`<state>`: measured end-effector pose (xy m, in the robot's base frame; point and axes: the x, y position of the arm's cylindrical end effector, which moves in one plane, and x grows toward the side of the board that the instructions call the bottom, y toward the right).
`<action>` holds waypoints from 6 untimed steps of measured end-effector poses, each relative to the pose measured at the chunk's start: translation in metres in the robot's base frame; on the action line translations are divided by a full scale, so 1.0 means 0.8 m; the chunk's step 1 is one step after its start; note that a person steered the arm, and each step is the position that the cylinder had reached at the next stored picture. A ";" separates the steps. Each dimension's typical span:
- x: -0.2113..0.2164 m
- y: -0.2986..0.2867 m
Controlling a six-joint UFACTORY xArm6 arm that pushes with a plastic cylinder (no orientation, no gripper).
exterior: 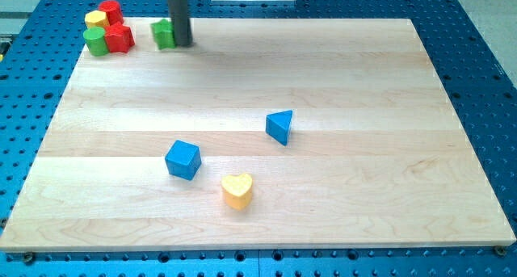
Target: Move the triangle to the green circle
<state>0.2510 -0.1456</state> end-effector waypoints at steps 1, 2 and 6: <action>0.000 -0.036; 0.041 0.027; 0.261 0.234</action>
<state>0.4601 0.0414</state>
